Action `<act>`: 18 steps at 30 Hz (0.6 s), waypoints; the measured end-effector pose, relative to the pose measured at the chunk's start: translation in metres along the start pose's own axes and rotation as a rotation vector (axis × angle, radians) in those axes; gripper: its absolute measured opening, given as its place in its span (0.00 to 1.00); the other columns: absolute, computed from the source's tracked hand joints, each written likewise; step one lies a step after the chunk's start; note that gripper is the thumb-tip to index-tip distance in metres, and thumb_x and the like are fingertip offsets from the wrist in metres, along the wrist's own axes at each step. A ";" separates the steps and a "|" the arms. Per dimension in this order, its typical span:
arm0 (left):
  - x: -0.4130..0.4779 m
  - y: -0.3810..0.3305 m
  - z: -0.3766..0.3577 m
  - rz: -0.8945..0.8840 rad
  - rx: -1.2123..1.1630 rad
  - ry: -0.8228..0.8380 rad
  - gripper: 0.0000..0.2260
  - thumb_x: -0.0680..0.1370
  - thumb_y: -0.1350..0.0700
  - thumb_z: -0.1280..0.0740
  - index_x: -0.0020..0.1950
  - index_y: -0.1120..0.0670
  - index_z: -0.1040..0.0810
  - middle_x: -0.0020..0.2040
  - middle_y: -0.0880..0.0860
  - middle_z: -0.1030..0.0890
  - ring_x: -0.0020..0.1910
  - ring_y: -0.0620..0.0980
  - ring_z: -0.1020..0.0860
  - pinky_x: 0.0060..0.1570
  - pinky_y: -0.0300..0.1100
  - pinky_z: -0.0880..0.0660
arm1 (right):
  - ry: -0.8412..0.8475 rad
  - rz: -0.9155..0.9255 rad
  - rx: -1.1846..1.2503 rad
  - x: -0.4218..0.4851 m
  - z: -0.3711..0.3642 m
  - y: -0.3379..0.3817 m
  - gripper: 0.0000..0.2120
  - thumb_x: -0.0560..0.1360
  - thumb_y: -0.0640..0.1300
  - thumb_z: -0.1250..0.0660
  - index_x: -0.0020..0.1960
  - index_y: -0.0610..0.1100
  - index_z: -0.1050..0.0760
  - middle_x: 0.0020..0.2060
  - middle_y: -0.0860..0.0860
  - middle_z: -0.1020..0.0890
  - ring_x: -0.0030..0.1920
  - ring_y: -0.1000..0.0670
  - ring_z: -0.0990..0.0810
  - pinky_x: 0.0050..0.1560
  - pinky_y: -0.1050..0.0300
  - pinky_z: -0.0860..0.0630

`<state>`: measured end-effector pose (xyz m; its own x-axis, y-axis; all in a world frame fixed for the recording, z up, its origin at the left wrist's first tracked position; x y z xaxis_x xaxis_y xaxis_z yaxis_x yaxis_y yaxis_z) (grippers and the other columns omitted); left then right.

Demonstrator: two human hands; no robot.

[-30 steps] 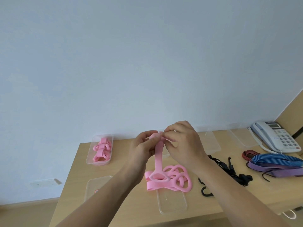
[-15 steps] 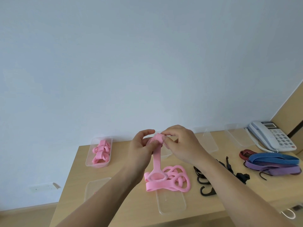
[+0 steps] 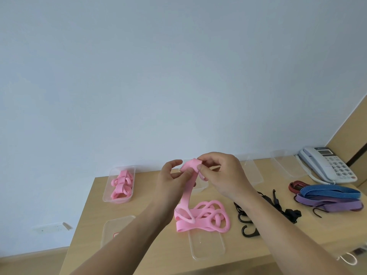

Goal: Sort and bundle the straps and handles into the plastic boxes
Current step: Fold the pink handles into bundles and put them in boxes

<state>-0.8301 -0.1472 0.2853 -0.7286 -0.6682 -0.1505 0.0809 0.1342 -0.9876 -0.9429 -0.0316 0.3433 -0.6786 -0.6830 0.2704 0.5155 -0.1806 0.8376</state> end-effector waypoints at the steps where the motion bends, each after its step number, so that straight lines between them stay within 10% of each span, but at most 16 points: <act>1: -0.001 0.000 0.000 0.001 0.003 0.000 0.18 0.80 0.51 0.27 0.67 0.46 0.27 0.46 0.53 0.11 0.48 0.53 0.12 0.58 0.58 0.18 | -0.009 0.005 0.003 0.000 -0.001 0.000 0.06 0.74 0.42 0.28 0.43 0.52 0.16 0.35 0.57 0.15 0.38 0.55 0.16 0.42 0.57 0.20; 13: -0.002 -0.003 0.010 0.038 -0.138 -0.003 0.15 0.79 0.54 0.25 0.63 0.50 0.24 0.49 0.58 0.12 0.52 0.57 0.13 0.61 0.58 0.19 | -0.097 0.453 -0.309 -0.011 -0.014 0.022 0.12 0.66 0.31 0.22 0.44 0.45 0.14 0.40 0.55 0.14 0.45 0.49 0.17 0.47 0.52 0.20; 18: -0.003 -0.003 0.007 0.007 -0.127 0.077 0.18 0.81 0.56 0.28 0.69 0.51 0.28 0.54 0.57 0.12 0.57 0.57 0.14 0.64 0.59 0.21 | -0.008 0.237 -0.210 0.000 -0.010 0.011 0.10 0.76 0.43 0.26 0.57 0.48 0.16 0.54 0.56 0.16 0.59 0.53 0.22 0.60 0.52 0.24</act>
<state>-0.8233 -0.1506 0.2884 -0.7787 -0.6094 -0.1491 0.0031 0.2339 -0.9723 -0.9323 -0.0408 0.3475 -0.5306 -0.7177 0.4510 0.7559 -0.1598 0.6349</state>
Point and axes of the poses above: each hand's wrist, its own x-axis towards the middle knuckle, its own z-axis out of the back of the hand, y = z × x, the point moved 6 cm from there along x, towards the middle knuckle
